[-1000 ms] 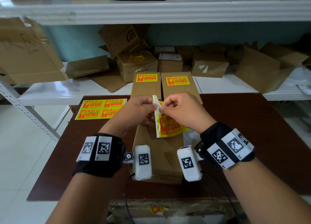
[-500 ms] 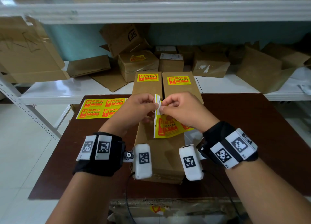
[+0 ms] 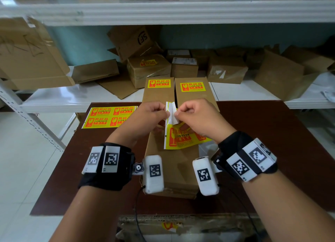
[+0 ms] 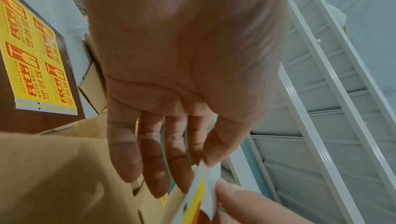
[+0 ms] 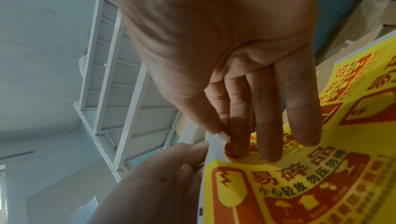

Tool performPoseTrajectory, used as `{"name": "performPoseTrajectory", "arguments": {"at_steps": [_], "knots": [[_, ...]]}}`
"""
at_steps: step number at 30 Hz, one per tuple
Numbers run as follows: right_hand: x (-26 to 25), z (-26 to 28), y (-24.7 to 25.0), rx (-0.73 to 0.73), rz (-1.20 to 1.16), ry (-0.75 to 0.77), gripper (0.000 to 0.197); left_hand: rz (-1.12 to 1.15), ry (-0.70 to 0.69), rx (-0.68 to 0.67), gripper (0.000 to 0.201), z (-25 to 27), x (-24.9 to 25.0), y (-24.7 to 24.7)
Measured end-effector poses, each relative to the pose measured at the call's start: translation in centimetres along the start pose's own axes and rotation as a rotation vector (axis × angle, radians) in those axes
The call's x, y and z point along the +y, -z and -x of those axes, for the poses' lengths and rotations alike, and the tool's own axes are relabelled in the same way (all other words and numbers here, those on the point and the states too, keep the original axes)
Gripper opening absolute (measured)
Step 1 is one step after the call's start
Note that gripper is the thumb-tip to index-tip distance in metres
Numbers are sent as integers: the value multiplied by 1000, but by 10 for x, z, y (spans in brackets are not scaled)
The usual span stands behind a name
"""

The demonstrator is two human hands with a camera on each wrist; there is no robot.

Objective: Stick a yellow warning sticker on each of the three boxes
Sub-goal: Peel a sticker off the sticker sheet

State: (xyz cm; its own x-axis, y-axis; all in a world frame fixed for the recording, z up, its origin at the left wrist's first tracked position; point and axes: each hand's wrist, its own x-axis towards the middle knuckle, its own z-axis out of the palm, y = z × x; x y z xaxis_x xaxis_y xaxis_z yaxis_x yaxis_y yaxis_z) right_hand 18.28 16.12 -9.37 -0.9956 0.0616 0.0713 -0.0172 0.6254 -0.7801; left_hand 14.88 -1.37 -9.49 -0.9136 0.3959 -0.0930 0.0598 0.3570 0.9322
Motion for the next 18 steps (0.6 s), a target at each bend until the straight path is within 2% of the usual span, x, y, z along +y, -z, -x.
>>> {"name": "performPoseTrajectory", "arguments": {"at_steps": [5,9,14,18], "knots": [[-2,1,-1,9,-7,13,18,8,-3,-5,22,1,1,-1],[-2,0,-2,0,-8,11,17,-6,-10,10,45,3,2,-1],[-4,2,-1,-19,-47,-12,16,-74,-38,54,18,2,0,2],[-6,2,-2,-32,-34,-23,12,-65,-41,71,16,1,-1,2]]}}
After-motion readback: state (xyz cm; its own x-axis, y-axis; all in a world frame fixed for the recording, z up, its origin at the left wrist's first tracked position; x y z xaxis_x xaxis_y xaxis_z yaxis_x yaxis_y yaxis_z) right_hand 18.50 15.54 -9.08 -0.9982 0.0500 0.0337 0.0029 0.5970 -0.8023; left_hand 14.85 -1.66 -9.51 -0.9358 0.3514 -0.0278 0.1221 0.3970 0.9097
